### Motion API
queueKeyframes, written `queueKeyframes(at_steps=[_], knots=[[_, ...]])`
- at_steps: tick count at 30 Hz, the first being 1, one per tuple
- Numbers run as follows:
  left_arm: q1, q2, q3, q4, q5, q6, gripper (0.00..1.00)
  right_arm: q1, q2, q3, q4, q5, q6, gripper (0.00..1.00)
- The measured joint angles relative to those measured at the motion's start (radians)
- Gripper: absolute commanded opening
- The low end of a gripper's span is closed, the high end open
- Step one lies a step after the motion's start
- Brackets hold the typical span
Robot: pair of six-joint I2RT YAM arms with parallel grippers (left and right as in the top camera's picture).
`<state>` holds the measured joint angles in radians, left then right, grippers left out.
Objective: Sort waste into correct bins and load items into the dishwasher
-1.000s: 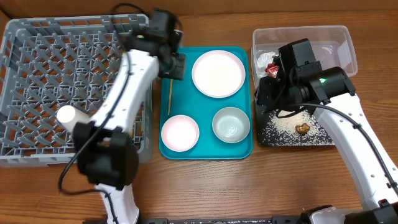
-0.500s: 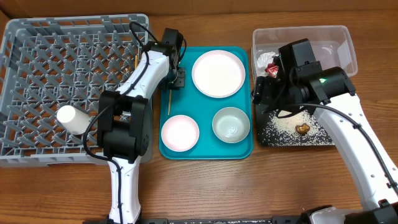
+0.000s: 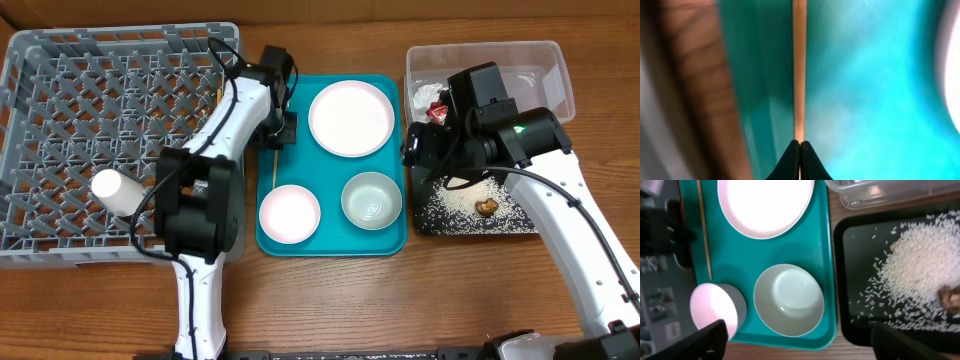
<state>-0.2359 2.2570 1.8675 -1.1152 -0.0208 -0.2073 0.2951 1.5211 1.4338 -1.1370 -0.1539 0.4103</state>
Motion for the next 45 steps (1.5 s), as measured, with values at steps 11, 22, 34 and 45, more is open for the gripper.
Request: queueKeyframes(at_steps=[11,22,34,45], knots=[[0.049,-0.426,0.076,-0.207,-0.145,0.0,0.04,0.0,0.0,0.0,0.0,0.0,0.003,1.0],[0.133,-0.355,-0.081,-0.061,-0.113,0.021,0.2,0.0,0.0,0.0,0.0,0.0,0.003,1.0],[-0.019,-0.28,-0.089,0.128,-0.041,0.021,0.41,0.0,0.0,0.0,0.005,0.0,0.004,1.0],[-0.023,0.018,-0.094,0.196,-0.048,0.015,0.28,0.0,0.0,0.0,0.006,0.0,0.004,1.0]])
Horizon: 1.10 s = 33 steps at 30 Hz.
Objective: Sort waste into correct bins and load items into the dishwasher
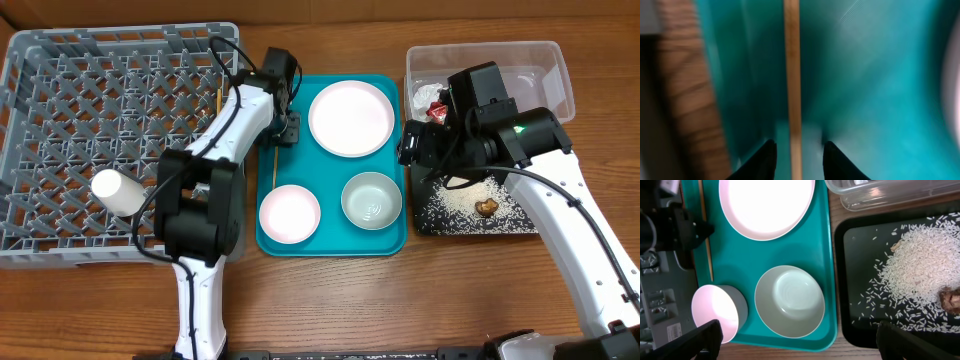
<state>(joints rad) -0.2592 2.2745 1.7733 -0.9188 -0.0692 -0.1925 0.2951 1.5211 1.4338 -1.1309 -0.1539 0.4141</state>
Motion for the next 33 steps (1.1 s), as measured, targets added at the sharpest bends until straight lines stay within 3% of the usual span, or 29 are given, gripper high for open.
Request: queueKeyframes(at_steps=[3,4,10,16,27,33], knots=[[0.0,0.001,0.0,0.008,0.008,-0.005,0.06,0.0,0.0,0.0,0.0,0.0,0.0,1.0],[0.0,0.002,0.0,0.009,0.01,-0.006,0.04,0.0,0.0,0.0,0.001,0.0,0.0,1.0],[0.002,0.002,0.005,-0.002,0.029,-0.015,0.04,0.0,0.0,0.0,0.001,0.0,0.0,1.0],[0.004,-0.022,0.034,-0.127,0.048,-0.018,0.04,0.0,0.0,0.0,0.0,0.0,0.0,1.0],[0.004,-0.434,0.145,-0.263,-0.061,0.001,0.04,0.0,0.0,0.0,0.0,0.0,0.0,1.0],[0.039,-0.437,0.058,-0.259,-0.135,0.013,0.04,0.0,0.0,0.0,0.0,0.0,0.0,1.0]])
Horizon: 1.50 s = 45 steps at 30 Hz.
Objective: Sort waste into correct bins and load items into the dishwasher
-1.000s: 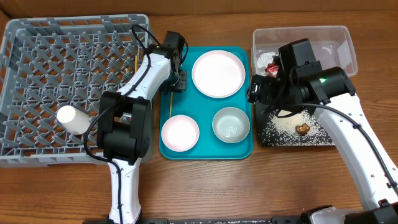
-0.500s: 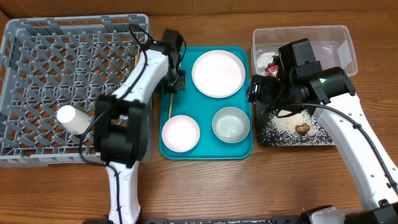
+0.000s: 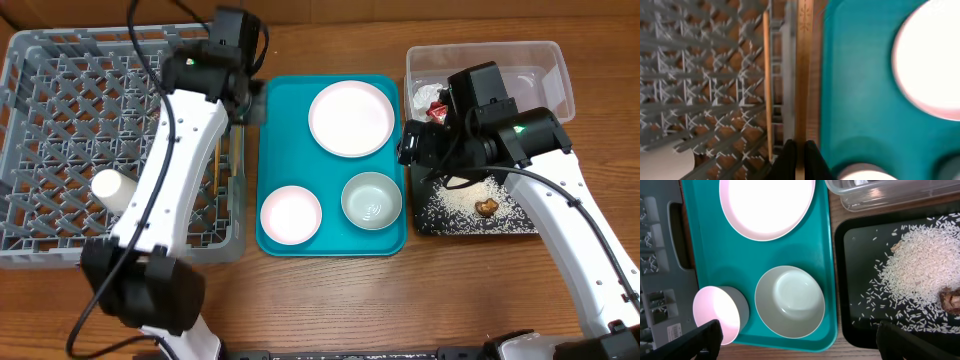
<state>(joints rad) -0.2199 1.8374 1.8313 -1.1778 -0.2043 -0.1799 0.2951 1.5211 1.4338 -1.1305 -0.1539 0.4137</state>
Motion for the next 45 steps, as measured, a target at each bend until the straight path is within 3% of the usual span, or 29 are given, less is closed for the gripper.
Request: queueKeyframes(at_steps=[8,17,21,23,27,32,36,39,45], knots=[[0.101,0.058,-0.222,0.172,0.017,0.0,0.04,0.0,0.0,0.0,0.009,0.0,0.0,1.0],[0.115,0.058,-0.384,0.358,0.005,0.021,0.04,0.0,0.0,0.0,0.016,0.0,0.001,1.0],[0.117,0.058,-0.398,0.367,-0.006,0.034,0.16,0.0,0.0,0.0,0.015,0.0,0.001,1.0],[0.117,0.058,-0.397,0.355,-0.008,0.04,0.26,0.0,0.0,0.0,0.016,0.0,0.001,1.0],[0.121,0.061,-0.323,0.203,-0.002,0.048,0.29,0.0,0.0,0.0,0.017,0.0,0.0,1.0],[0.093,0.062,-0.092,0.035,0.029,0.049,0.31,0.0,0.0,0.0,0.016,0.0,0.001,1.0],[0.055,0.043,0.043,-0.039,0.081,0.049,0.38,0.0,0.0,0.0,0.016,0.0,0.002,1.0],[0.006,0.027,0.059,-0.068,0.156,0.049,0.54,0.0,0.0,0.0,0.015,0.0,0.001,1.0],[-0.124,0.027,-0.001,-0.061,0.361,0.049,0.6,-0.016,0.0,0.0,0.01,-0.004,0.017,1.0]])
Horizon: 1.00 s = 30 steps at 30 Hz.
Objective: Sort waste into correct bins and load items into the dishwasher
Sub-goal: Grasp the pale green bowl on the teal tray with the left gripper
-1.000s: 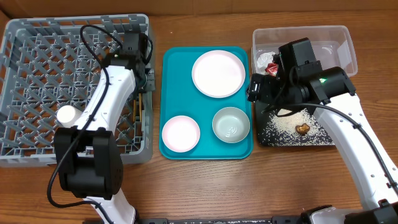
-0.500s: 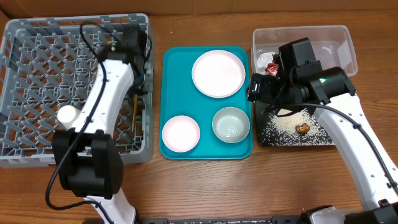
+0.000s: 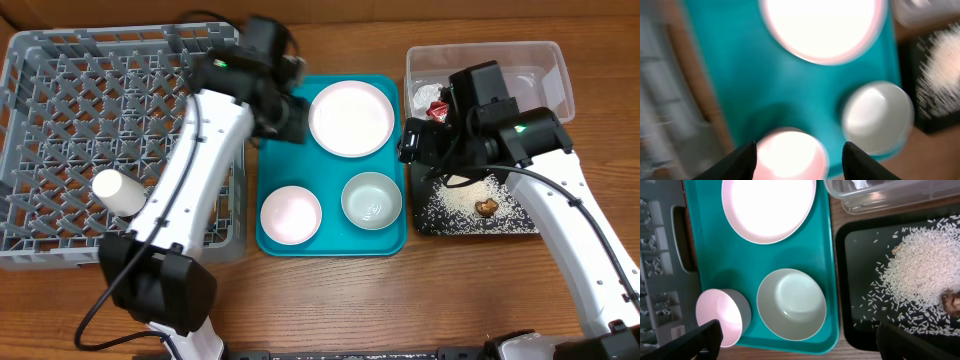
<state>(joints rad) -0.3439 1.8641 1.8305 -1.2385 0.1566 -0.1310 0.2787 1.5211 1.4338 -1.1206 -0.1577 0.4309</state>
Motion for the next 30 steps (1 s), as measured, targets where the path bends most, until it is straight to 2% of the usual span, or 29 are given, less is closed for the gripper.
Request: queueKeyframes(at_steps=[3,8,11,15,22,26,30], knots=[[-0.066,0.0,-0.082,0.037,0.057,-0.001,0.66,-0.063,0.0,0.0,-0.017,-0.003,0.028,1.0],[-0.129,0.0,-0.239,0.148,0.097,-0.019,0.66,-0.184,0.0,0.0,-0.029,0.002,0.049,1.0],[-0.139,0.003,-0.334,0.286,0.106,-0.027,0.58,-0.2,0.0,0.0,-0.039,0.001,0.055,1.0],[-0.139,0.003,-0.453,0.453,0.111,-0.037,0.57,-0.198,0.0,0.0,-0.04,0.0,0.06,1.0],[-0.143,0.013,-0.539,0.566,0.135,-0.058,0.5,-0.198,0.0,0.0,-0.039,0.0,0.063,1.0],[-0.162,0.05,-0.539,0.582,0.152,-0.071,0.33,-0.198,0.0,0.0,-0.039,0.0,0.063,1.0],[-0.17,0.093,-0.54,0.582,0.164,-0.089,0.09,-0.198,0.0,0.0,-0.039,0.0,0.063,1.0]])
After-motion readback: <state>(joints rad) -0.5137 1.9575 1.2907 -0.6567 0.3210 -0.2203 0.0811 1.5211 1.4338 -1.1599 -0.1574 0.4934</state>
